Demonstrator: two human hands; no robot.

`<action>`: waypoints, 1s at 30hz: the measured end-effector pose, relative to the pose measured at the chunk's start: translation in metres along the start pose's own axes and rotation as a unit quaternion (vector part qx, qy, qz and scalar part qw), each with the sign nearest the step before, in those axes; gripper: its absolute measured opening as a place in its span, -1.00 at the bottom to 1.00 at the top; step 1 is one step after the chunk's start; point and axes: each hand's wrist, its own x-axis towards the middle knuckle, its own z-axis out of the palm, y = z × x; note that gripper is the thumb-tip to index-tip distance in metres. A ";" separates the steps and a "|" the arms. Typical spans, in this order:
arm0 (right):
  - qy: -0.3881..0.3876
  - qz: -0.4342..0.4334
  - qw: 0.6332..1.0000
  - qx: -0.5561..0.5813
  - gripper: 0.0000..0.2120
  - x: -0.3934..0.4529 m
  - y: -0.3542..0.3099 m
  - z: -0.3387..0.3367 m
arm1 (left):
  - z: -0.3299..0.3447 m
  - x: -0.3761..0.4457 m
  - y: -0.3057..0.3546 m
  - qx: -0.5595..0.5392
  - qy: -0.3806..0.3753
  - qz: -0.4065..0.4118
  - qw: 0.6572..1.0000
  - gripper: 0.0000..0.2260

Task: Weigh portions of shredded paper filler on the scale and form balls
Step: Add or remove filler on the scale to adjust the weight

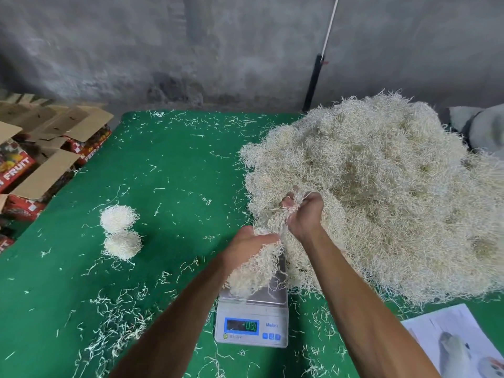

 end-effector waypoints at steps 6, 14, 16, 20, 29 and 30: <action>-0.170 0.019 0.806 -0.567 -0.53 0.010 -0.004 -0.028 | -0.012 0.031 0.005 -0.087 0.084 0.009 0.993 -0.05; -0.168 0.013 0.755 -0.633 -0.45 0.017 -0.010 -0.040 | -0.021 0.038 0.000 -0.072 0.082 0.032 0.994 -0.01; -0.157 -0.036 0.749 -0.643 -0.59 0.017 -0.013 -0.041 | -0.018 0.039 -0.002 -0.125 0.071 0.031 0.989 -0.12; -0.039 -0.105 0.743 -0.659 -0.73 0.032 -0.050 -0.066 | -0.046 0.033 -0.017 -0.202 0.100 0.071 0.972 -0.71; -0.016 -0.215 0.647 -0.732 -0.45 0.043 -0.068 -0.056 | -0.031 0.027 -0.031 -0.250 0.098 0.027 0.963 -0.89; 0.007 -0.229 0.572 -0.788 -0.48 0.042 -0.065 -0.059 | -0.029 0.025 -0.030 -0.271 0.087 0.018 0.958 -0.89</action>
